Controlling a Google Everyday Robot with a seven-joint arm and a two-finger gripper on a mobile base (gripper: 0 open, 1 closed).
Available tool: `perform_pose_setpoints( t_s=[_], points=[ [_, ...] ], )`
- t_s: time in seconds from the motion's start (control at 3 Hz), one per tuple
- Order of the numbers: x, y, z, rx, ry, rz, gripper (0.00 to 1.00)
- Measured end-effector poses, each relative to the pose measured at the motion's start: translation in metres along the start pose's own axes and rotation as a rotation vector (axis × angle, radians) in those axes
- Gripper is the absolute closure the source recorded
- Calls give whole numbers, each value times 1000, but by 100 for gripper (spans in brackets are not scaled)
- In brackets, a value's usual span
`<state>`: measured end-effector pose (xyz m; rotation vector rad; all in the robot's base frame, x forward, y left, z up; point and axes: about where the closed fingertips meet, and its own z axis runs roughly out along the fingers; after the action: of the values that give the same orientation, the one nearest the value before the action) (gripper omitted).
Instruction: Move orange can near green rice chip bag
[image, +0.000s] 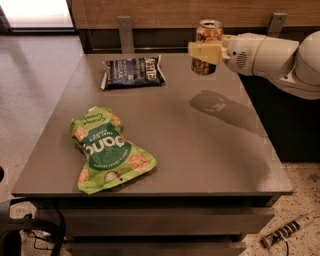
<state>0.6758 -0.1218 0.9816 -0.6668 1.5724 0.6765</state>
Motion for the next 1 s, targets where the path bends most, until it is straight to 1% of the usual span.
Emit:
perform_pose_setpoints(
  t_s=[0.33, 0.67, 1.0],
  points=[
    [14, 52, -15, -76, 24, 2, 100],
    [32, 94, -24, -157, 60, -7, 100],
    [57, 129, -29, -247, 98, -32, 100]
  ],
)
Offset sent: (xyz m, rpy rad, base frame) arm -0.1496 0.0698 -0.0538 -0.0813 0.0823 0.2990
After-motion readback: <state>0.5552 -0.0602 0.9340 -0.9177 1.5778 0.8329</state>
